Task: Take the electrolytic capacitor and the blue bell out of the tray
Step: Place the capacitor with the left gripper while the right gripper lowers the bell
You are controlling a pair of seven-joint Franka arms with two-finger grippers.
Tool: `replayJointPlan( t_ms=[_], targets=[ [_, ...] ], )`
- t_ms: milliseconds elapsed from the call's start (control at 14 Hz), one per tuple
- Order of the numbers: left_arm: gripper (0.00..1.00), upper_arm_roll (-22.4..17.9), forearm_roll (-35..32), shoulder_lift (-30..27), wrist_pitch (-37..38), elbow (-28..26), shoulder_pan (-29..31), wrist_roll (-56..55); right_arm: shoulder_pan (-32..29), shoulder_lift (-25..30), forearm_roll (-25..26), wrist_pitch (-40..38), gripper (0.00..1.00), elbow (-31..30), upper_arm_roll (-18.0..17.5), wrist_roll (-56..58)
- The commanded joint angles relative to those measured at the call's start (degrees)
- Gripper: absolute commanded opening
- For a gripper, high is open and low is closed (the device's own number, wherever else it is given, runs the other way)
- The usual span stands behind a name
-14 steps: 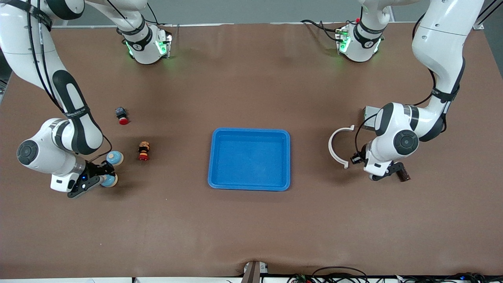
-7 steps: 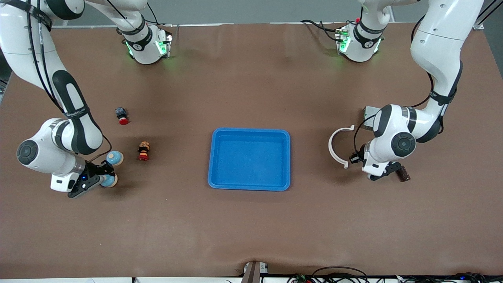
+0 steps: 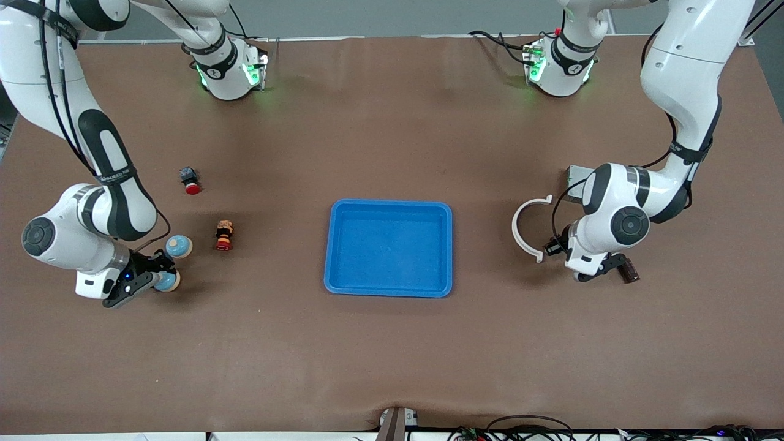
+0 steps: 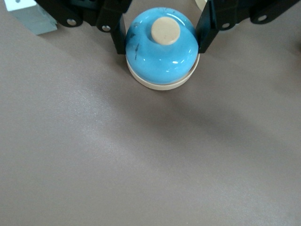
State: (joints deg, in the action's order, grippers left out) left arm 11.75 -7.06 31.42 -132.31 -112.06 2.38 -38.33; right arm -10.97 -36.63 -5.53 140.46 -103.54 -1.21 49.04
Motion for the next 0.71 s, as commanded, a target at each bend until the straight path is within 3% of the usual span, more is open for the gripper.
replayJointPlan(
  t_ms=[0, 286, 643],
  targets=[
    [1.00, 0.11, -1.29, -1.79, 2.39, 1.14, 0.34, -0.43, -1.34, -0.11, -1.07, 0.43, 0.00, 0.01, -1.16, 1.85],
    [1.00, 0.12, -1.29, -6.09, 10.39, 4.22, 1.04, 4.65, -1.34, -0.38, -1.07, 0.43, 0.00, 0.01, -1.16, 1.85],
    [1.00, 0.55, -0.33, -14.44, 17.78, 4.13, 7.62, 19.22, -1.34, -0.73, -1.07, 1.05, 0.00, 0.01, -1.16, 1.93]
  ],
)
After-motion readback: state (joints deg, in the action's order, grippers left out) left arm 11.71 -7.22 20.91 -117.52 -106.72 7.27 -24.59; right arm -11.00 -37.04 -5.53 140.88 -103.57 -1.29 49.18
